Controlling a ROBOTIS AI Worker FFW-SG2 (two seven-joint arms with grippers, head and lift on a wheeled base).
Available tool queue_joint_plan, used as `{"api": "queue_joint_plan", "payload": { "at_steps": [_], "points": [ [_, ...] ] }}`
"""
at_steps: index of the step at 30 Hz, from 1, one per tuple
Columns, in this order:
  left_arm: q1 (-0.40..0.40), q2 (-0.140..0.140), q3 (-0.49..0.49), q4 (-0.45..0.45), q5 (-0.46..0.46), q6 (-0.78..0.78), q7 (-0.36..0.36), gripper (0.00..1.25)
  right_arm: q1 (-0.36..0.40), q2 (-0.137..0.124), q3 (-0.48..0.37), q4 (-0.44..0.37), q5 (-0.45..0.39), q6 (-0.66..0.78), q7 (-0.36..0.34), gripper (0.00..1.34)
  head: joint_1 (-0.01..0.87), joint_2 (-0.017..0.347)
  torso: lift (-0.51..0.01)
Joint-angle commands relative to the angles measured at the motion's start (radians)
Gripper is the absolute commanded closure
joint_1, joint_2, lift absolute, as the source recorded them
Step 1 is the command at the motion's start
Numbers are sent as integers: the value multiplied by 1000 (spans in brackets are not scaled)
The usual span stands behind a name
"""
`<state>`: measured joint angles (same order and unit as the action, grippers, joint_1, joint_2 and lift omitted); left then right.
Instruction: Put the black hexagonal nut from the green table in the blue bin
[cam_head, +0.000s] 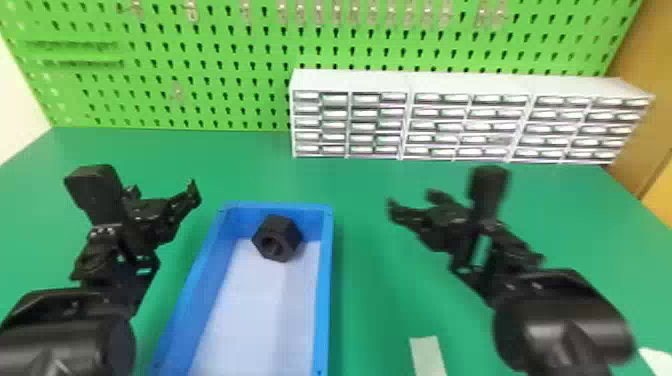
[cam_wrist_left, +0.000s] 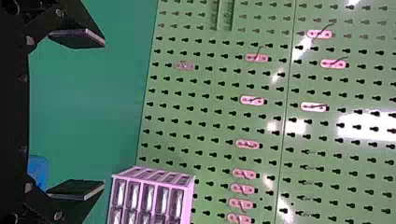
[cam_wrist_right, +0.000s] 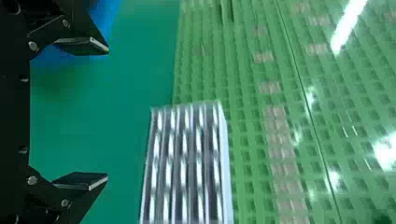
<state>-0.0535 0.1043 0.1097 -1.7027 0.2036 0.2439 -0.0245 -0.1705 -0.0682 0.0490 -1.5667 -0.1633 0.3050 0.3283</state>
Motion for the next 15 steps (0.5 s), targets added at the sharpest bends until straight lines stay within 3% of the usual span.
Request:
{"api": "queue_joint_plan", "payload": {
  "at_steps": [1, 7, 12, 15],
  "points": [
    [3, 0, 4, 0, 0, 0, 0, 202, 54, 18, -146, -24, 38, -58, 0, 321, 666, 32, -100],
    [3, 0, 8, 0, 2, -2, 0, 203, 115, 37, -274, -79, 97, -80, 0, 321, 666, 32, -100],
    [9, 0, 18, 0, 17, -5, 0, 203, 155, 69, -376, -127, 151, -84, 0, 321, 666, 32, -100],
    [11, 0, 19, 0, 25, -12, 0, 203, 167, 69, -428, -150, 176, -84, 0, 321, 666, 32, -100]
  ]
}}
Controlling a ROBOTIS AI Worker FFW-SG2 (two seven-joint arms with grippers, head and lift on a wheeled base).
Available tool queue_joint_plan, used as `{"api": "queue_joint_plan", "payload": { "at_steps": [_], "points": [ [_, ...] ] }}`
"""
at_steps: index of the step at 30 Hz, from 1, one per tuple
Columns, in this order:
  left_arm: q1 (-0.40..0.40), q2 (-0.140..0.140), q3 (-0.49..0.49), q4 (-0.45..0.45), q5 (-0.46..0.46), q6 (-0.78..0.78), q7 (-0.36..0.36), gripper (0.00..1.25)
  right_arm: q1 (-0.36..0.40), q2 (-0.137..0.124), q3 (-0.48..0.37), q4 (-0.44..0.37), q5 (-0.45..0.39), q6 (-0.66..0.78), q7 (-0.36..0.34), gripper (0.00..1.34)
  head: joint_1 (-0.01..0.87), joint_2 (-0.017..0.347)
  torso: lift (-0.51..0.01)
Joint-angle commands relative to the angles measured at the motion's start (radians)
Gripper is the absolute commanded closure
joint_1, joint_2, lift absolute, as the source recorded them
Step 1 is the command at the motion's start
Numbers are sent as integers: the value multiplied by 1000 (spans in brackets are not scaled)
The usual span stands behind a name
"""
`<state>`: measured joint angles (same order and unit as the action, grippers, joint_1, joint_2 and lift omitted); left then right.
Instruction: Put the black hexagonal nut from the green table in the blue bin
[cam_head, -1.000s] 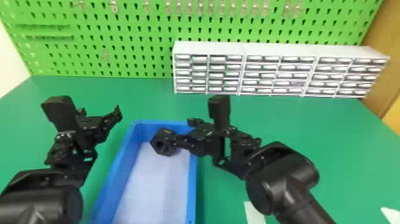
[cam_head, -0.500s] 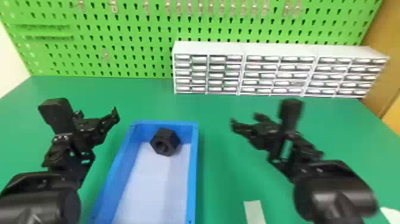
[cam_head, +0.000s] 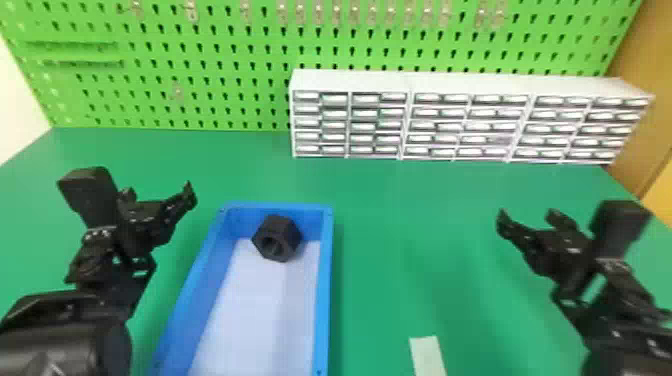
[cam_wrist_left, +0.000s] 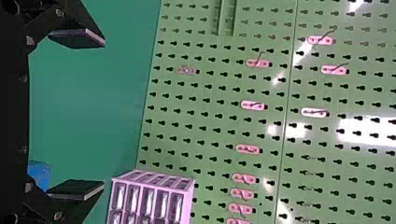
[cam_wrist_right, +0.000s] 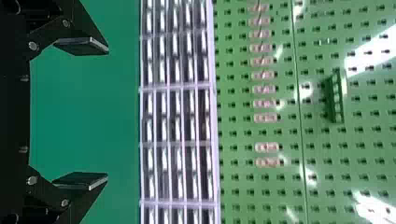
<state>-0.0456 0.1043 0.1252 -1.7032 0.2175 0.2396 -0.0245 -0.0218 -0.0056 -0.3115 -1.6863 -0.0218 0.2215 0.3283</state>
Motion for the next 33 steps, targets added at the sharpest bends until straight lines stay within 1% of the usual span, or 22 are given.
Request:
{"api": "queue_joint_plan", "payload": {
  "at_steps": [1, 4, 9, 13, 16, 17, 19, 21, 24, 27, 33],
  "points": [
    [3, 0, 5, 0, 14, -8, 0, 203, 22, 7, -78, -38, 40, -1, 0, 321, 666, 32, -100],
    [1, 0, 10, 0, 28, -13, 0, 203, 22, 7, -112, -52, 42, -1, 0, 321, 666, 32, -100],
    [3, 0, 14, 0, 49, -11, 0, 203, 14, 7, -143, -53, -24, -1, 0, 321, 666, 32, -100],
    [6, 0, 22, 0, 82, -13, 0, 203, 2, 6, -132, -53, -75, 29, 0, 321, 666, 32, -100],
    [3, 0, 28, 0, 94, -11, 0, 203, -3, -19, -107, -50, -153, 59, 0, 321, 666, 32, -100],
    [0, 0, 28, 0, 94, -13, 0, 203, -6, -31, -93, -47, -178, 68, 0, 321, 666, 32, -100],
    [-4, 0, 30, 0, 95, -13, 0, 203, -12, -53, -66, -44, -202, 81, 0, 321, 666, 32, -100],
    [-4, 0, 34, 0, 95, -13, 0, 203, -20, -68, -46, -41, -224, 104, 0, 321, 666, 32, -100],
    [-4, 0, 42, -1, 97, -16, 0, 205, -30, -83, -23, -21, -262, 113, 0, 321, 666, 32, -100],
    [1, 0, 51, 0, 103, -17, 0, 205, -40, -86, -15, -7, -271, 113, 0, 321, 666, 32, -100],
    [0, 0, 44, 2, 108, -17, 0, 205, -44, -76, -32, -4, -265, 113, 0, 321, 666, 32, -100]
  ]
}}
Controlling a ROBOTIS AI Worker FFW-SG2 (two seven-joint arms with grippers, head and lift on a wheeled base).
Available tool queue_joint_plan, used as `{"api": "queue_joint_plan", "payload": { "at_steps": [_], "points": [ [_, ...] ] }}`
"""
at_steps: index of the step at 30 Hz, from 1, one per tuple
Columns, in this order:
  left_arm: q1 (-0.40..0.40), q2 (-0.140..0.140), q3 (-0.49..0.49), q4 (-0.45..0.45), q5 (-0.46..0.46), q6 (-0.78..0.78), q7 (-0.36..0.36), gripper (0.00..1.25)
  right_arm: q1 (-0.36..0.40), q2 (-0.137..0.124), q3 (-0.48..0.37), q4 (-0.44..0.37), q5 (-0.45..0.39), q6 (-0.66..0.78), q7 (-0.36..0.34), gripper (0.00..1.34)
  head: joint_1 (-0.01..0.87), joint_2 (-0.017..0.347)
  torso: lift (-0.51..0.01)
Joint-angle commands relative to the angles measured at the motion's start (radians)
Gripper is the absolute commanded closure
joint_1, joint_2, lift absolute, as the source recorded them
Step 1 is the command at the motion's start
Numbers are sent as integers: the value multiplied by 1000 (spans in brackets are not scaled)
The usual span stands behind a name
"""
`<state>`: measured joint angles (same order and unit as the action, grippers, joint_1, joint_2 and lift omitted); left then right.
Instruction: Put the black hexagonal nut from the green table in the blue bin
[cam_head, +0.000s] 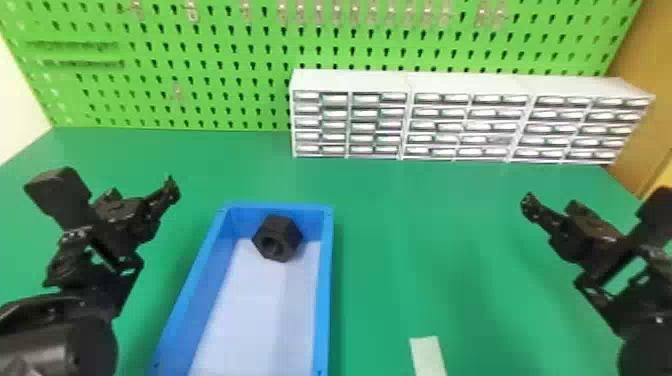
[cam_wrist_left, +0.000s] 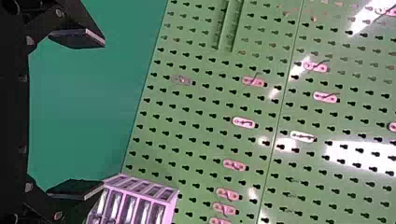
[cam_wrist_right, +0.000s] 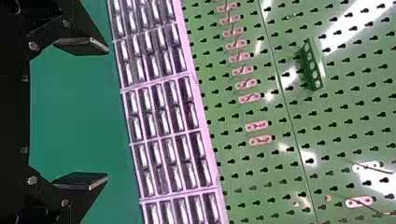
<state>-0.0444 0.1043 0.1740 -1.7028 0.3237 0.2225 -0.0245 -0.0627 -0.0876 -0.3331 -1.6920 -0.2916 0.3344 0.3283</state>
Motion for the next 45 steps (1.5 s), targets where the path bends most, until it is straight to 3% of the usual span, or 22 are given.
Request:
{"api": "queue_joint_plan", "payload": {
  "at_steps": [1, 45],
  "points": [
    [-3, 0, -8, 2, 2, 0, 0, 205, -3, 6, -12, 2, 6, 0, 0, 321, 666, 32, -100],
    [-3, -8, -10, 8, -21, 0, 0, 205, -3, 14, -10, 2, 42, 0, 0, 321, 666, 32, -100]
  ]
}}
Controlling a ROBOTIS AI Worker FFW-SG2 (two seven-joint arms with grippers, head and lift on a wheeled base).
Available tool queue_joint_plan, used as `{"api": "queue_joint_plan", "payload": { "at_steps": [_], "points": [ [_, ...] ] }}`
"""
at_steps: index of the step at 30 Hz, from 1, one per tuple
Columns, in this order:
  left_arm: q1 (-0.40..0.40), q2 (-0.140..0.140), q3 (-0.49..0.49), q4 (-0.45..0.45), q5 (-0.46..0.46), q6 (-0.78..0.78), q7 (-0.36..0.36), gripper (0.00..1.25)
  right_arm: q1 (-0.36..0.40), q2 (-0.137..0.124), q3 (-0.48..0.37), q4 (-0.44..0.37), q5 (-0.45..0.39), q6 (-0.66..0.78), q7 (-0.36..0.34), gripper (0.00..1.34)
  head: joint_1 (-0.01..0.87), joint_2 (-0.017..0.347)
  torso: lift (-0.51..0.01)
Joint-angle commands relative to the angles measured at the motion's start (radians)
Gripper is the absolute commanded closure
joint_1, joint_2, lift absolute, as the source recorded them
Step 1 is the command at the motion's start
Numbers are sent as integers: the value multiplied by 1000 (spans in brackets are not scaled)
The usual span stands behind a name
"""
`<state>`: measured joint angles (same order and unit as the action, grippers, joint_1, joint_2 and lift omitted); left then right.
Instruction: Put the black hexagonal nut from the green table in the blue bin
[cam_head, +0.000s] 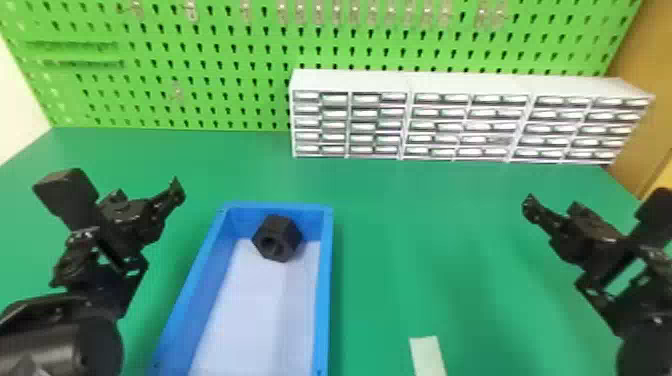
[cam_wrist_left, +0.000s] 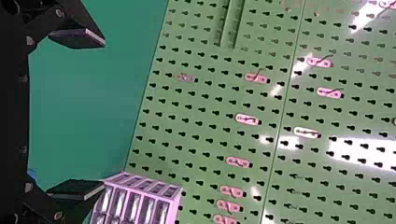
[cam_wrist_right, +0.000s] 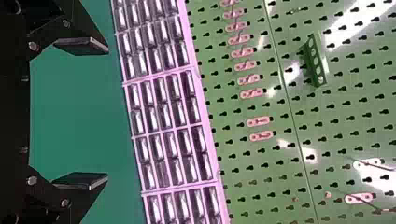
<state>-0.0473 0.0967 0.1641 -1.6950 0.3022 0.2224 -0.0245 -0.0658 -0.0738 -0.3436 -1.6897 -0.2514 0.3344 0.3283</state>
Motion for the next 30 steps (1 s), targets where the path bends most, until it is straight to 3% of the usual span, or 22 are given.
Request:
{"api": "queue_joint_plan", "payload": {
  "at_steps": [1, 30],
  "points": [
    [0, 0, 0, 0, 0, 0, 0, 205, 0, 0, 0, 1, 1, 0, 0, 321, 666, 32, -100],
    [0, 0, 2, 0, 2, 0, 0, 205, -2, 0, 2, -1, 1, 0, 0, 321, 666, 32, -100]
  ]
}}
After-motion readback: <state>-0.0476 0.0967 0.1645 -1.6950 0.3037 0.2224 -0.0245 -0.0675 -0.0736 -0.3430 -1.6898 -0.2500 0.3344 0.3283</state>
